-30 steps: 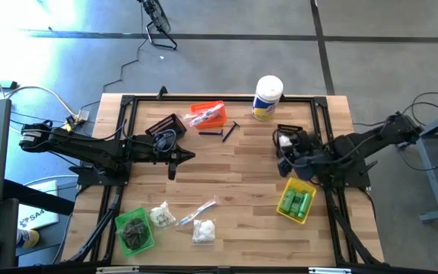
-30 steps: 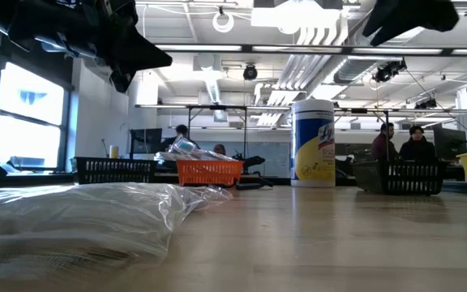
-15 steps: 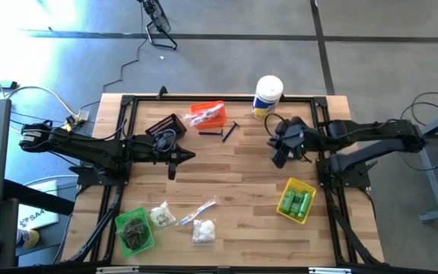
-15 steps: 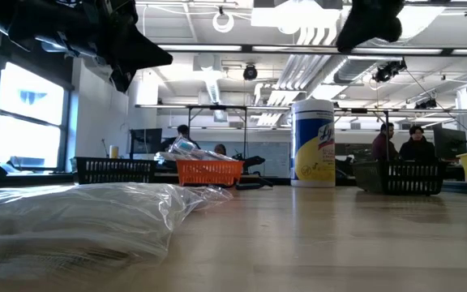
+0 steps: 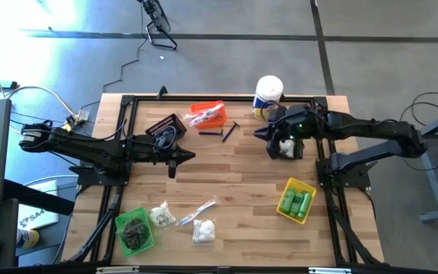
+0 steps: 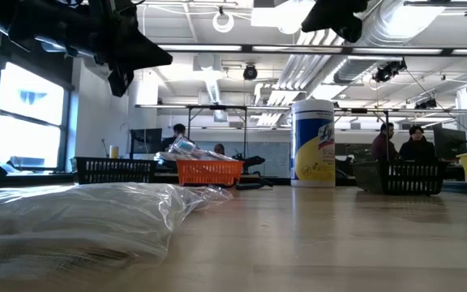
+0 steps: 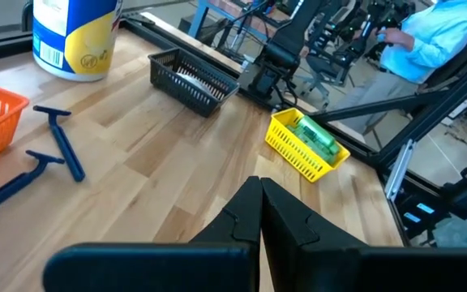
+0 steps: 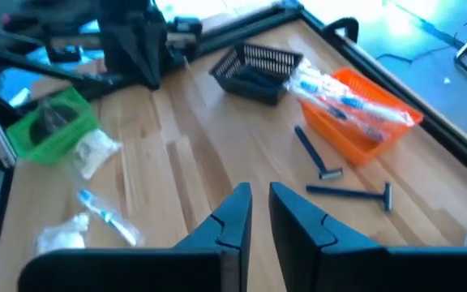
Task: Pick & Place Travel size toiletries
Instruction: Put the blue toothbrush into the orange bin
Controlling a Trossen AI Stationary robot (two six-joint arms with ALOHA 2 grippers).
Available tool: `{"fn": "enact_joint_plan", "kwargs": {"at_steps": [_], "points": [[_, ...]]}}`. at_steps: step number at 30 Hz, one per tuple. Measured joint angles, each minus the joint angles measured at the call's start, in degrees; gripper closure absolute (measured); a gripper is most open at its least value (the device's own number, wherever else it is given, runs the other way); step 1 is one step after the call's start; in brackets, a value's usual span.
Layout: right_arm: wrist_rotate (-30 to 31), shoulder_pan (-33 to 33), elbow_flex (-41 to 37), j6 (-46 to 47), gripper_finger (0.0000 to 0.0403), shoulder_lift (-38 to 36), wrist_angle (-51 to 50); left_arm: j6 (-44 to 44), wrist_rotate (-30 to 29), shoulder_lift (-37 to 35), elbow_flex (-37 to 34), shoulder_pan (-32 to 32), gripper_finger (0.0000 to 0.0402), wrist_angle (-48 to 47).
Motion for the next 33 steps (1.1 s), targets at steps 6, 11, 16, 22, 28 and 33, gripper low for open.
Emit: {"fn": "enact_joint_plan", "kwargs": {"at_steps": [6, 11, 16, 22, 28, 33], "points": [[-2.79, -0.41, 0.0, 0.02, 0.0365, 0.42, 5.17, 0.04, 0.0, 0.0, 0.0, 0.0, 0.0401, -0.04], [-2.94, -0.32, 0.0, 0.34, 0.0365, 1.4, 7.13, 0.31, -0.37, 0.01, 0.0, 0.0, 0.0401, -0.06], [-2.93, -0.32, 0.0, 0.46, 0.0365, 2.59, 7.12, -1.24, 1.05, 0.0, 0.05, -0.49, 0.0401, -0.19], [-2.8, -0.37, -0.02, 0.26, 0.0365, 3.4, 6.66, -1.55, -6.72, 0.33, 5.48, -6.27, 0.0401, -11.02], [-6.09, -0.32, -0.04, 0.11, 0.0365, 3.3, 5.79, -5.88, -11.14, 1.66, 11.4, -10.43, 0.0401, -24.74], [-7.57, -0.32, -0.04, -0.83, 0.0365, 3.32, 5.85, -7.78, -11.96, 5.35, 14.36, -16.38, 0.0401, -26.01]]}}
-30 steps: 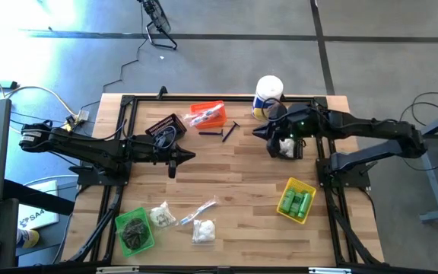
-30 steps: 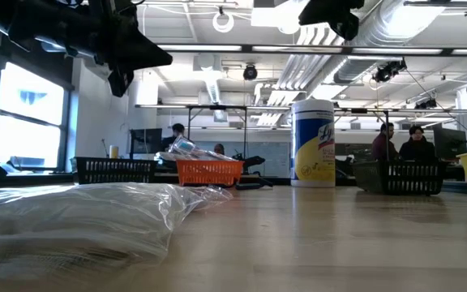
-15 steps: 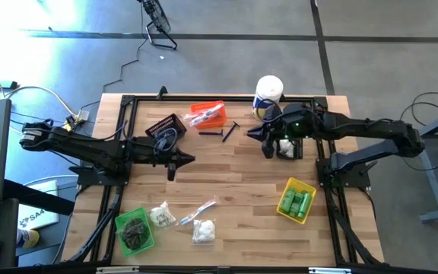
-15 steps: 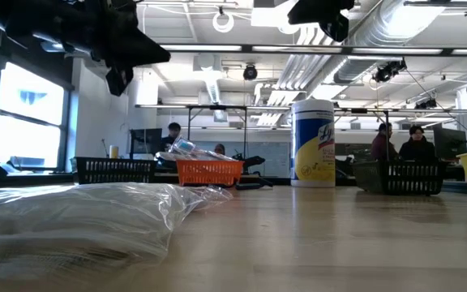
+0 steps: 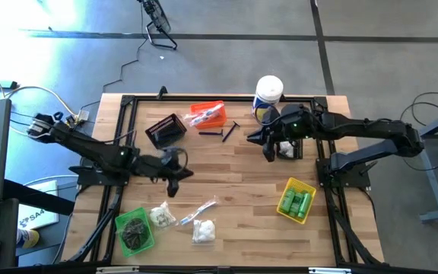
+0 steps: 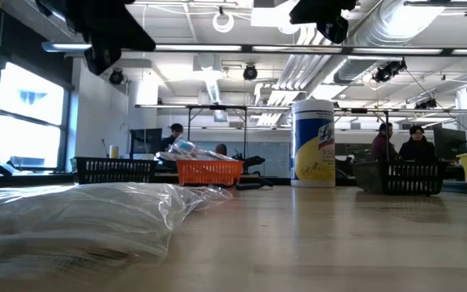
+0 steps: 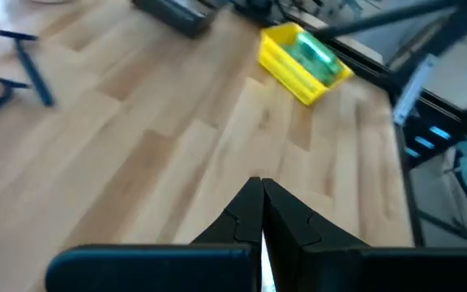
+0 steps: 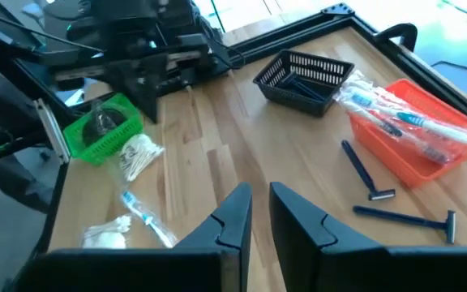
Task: Pick & Place Travel size toiletries
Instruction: Put the blue toothbrush into the orange bin
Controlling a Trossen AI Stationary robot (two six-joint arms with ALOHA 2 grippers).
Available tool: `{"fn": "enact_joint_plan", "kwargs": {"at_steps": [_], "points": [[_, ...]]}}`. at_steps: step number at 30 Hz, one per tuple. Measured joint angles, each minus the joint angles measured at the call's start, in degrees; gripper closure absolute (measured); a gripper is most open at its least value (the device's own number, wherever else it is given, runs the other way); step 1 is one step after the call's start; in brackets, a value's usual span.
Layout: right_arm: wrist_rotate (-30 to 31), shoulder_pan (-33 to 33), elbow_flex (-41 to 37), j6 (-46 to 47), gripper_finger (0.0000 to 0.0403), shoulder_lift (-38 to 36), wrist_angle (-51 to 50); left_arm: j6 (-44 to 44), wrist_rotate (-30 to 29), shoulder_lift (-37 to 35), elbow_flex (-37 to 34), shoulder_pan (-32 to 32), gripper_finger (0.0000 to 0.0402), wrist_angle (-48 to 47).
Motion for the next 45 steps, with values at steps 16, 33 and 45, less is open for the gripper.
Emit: {"fn": "enact_joint_plan", "kwargs": {"at_steps": [16, 33, 45], "points": [[0.33, 0.0, 0.0, -3.65, 0.0365, 0.0, -0.01, -14.62, -4.37, 15.38, 13.88, -9.64, 0.0401, -17.8], [0.29, 0.0, 0.0, -4.64, 0.0365, 0.0, -0.11, -16.19, 1.3, 19.85, 15.56, -10.98, 0.0401, -19.58], [0.28, 0.0, 0.0, -4.63, 0.0365, 0.0, -0.32, -13.01, 4.55, 19.85, 15.56, -10.94, 0.0297, -19.51]]}}
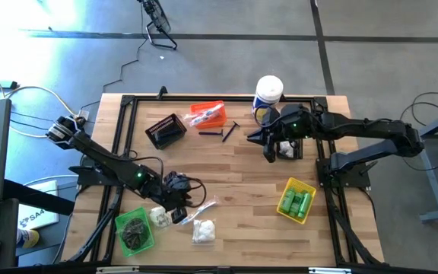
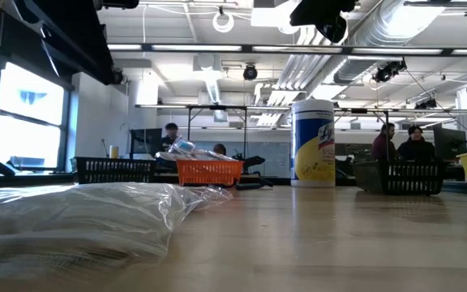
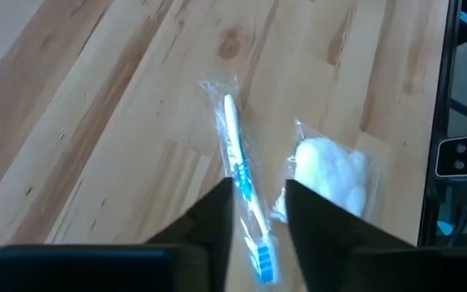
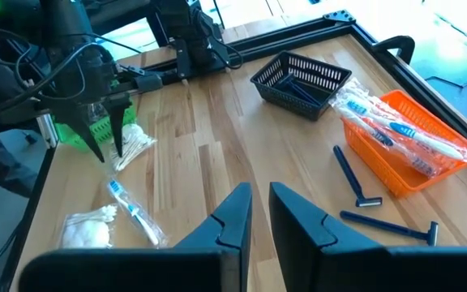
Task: Pick & Place Travel size toiletries
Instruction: Put the blue toothbrush into the orange bin
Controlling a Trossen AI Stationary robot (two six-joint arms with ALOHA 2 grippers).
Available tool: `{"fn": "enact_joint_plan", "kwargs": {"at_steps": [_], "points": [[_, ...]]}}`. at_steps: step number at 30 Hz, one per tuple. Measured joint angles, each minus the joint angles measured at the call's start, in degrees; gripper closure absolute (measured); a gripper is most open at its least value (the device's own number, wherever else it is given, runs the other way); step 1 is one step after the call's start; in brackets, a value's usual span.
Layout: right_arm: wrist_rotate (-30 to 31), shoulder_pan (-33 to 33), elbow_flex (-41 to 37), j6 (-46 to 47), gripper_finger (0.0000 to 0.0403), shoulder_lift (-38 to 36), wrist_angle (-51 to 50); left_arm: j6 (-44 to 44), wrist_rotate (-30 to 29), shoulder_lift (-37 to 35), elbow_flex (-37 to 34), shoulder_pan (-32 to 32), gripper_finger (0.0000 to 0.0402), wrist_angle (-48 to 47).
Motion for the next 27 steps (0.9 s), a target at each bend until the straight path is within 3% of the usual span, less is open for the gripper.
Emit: {"fn": "enact_joint_plan", "kwargs": {"at_steps": [5, 9, 16, 27], "points": [[0.0, 0.0, 0.0, -0.02, 0.0365, 0.0, -1.06, 0.0, 3.84, 0.0, 0.0, -0.04, 0.0219, 0.07], [0.0, 0.0, 0.0, -0.02, 0.0365, 0.0, -2.1, 0.0, 5.7, 0.44, 0.0, -0.04, 0.0188, -0.06], [0.02, 0.0, 0.0, -0.02, 0.0365, 0.0, -2.54, 0.0, 6.27, 6.05, -0.04, -0.06, 0.0182, 0.94], [0.02, -0.01, 0.0, -0.04, 0.0365, 0.0, -3.58, -1.15, 14.78, 16.36, 0.01, -0.07, 0.0181, 10.17]]}}
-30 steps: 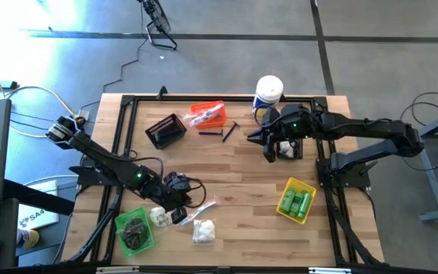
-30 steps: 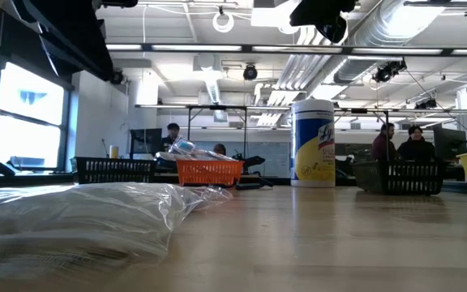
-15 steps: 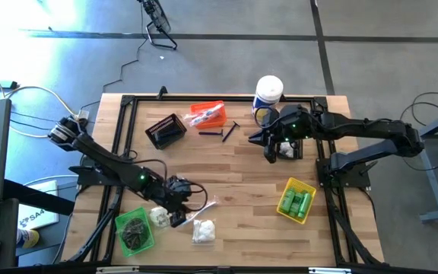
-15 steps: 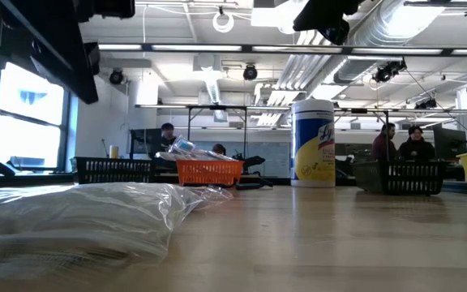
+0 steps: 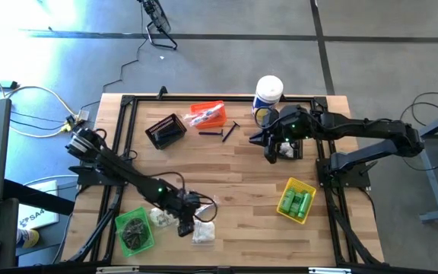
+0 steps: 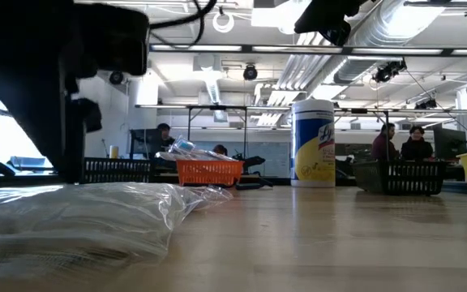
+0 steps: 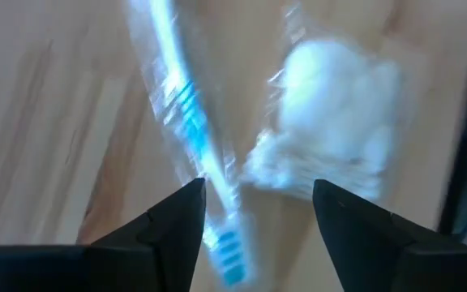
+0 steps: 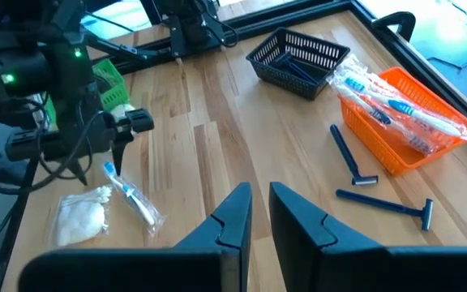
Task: Pick & Place Travel size toiletries
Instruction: Put the blue toothbrush into the orange bin
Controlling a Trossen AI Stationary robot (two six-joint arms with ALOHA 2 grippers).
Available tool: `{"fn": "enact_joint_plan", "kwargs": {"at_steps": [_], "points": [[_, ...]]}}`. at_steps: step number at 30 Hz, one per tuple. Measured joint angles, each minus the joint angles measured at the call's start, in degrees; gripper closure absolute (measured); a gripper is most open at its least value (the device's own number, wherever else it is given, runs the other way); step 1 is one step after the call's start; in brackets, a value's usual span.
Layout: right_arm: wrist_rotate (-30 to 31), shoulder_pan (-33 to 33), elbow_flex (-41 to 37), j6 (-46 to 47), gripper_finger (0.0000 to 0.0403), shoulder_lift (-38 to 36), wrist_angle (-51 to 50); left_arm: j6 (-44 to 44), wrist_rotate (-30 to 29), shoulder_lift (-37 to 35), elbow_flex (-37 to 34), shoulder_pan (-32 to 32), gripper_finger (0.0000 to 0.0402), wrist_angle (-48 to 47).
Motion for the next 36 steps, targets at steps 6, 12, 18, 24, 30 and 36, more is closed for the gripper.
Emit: {"fn": "enact_joint_plan", "kwargs": {"at_steps": [6, 12, 18, 24, 30, 36], "points": [[0.17, -0.01, 0.0, -0.23, 0.0365, 0.0, -0.56, -2.14, 0.5, 3.44, -0.12, -0.13, 0.0186, 0.43], [0.11, -0.01, 0.0, -0.23, 0.0365, 0.0, -0.55, -3.38, 0.25, 5.09, 0.23, 0.02, 0.021, 0.1], [0.04, -0.01, 0.0, -0.23, 0.0365, 0.0, -0.53, -3.46, -0.35, 5.19, 0.12, 0.02, 0.0239, -0.12], [0.0, 0.01, 0.0, -0.23, 0.0365, 0.0, -0.51, -4.77, -0.68, 5.23, 0.09, 0.04, 0.0263, -0.73], [0.0, 0.01, 0.0, -0.23, 0.0365, 0.0, -0.48, -5.08, -0.66, 5.3, 0.09, 0.04, 0.0286, -2.68], [0.0, 0.0, 0.0, -0.23, 0.0365, 0.0, -0.47, -5.53, -0.66, 5.3, 0.04, 0.05, 0.0309, -4.1]]}}
